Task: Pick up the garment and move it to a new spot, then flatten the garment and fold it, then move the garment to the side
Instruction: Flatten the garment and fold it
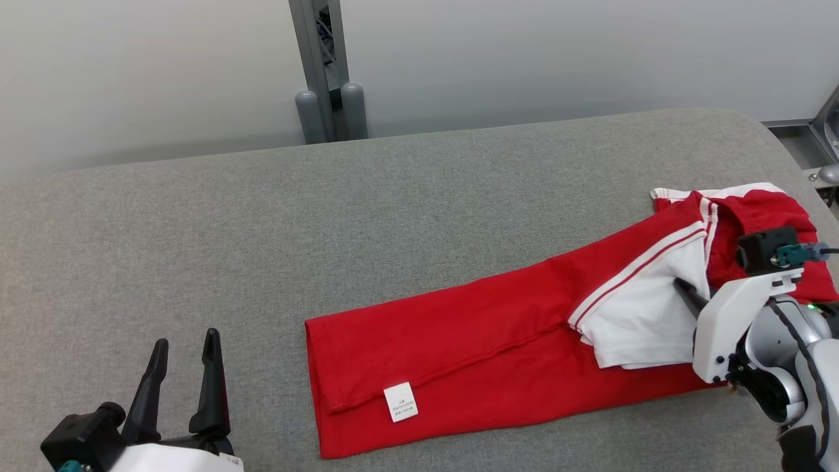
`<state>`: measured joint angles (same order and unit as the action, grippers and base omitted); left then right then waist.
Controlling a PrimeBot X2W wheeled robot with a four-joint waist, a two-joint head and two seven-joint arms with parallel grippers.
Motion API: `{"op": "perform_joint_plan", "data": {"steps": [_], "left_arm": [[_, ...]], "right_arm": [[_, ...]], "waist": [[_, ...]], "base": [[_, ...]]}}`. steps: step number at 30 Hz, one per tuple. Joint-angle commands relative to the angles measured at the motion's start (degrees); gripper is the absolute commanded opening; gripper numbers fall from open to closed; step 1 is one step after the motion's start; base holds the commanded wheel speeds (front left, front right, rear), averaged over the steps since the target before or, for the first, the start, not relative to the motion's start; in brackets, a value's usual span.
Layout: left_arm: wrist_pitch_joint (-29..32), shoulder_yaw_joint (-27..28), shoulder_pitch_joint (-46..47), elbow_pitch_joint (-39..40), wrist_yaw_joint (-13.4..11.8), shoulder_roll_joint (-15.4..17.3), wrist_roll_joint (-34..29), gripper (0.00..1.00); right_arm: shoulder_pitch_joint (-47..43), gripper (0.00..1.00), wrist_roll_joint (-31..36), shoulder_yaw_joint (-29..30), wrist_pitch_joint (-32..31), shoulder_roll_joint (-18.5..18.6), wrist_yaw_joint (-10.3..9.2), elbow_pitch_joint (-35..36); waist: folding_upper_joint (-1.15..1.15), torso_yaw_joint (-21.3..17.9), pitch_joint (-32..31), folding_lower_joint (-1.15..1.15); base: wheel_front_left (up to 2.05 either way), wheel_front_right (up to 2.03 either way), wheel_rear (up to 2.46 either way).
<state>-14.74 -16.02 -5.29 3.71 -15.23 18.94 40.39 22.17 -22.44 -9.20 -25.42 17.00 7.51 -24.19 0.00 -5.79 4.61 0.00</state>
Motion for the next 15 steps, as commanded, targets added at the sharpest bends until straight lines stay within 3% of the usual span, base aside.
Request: {"op": "perform_joint_plan", "data": {"steps": [1,10,15], "left_arm": [[-0.36,0.16,0.64,-0.2,0.16,0.06,-0.34,1.0],[-0.39,-0.05,0.42,-0.67,0.56,-0.43,-0.52,1.0],[-0.43,-0.08,0.33,-0.8,0.82,-0.58,-0.56,1.0]], "right_arm": [[-0.82,0.0,-0.81,-0.76,-0.77,0.03,-0.03,2.23],[-3.79,0.0,-1.58,-5.87,-5.48,-0.39,-0.03,15.82],[-3.83,0.0,-1.36,-8.85,-7.5,-1.32,-0.03,19.85]], "waist": [[0.0,-0.05,-0.22,0.0],[0.0,0.85,-1.22,0.0],[0.0,1.55,-1.66,0.0]], "base": [[0.0,0.0,0.0],[0.0,0.0,0.0],[0.0,0.0,0.0]]}}
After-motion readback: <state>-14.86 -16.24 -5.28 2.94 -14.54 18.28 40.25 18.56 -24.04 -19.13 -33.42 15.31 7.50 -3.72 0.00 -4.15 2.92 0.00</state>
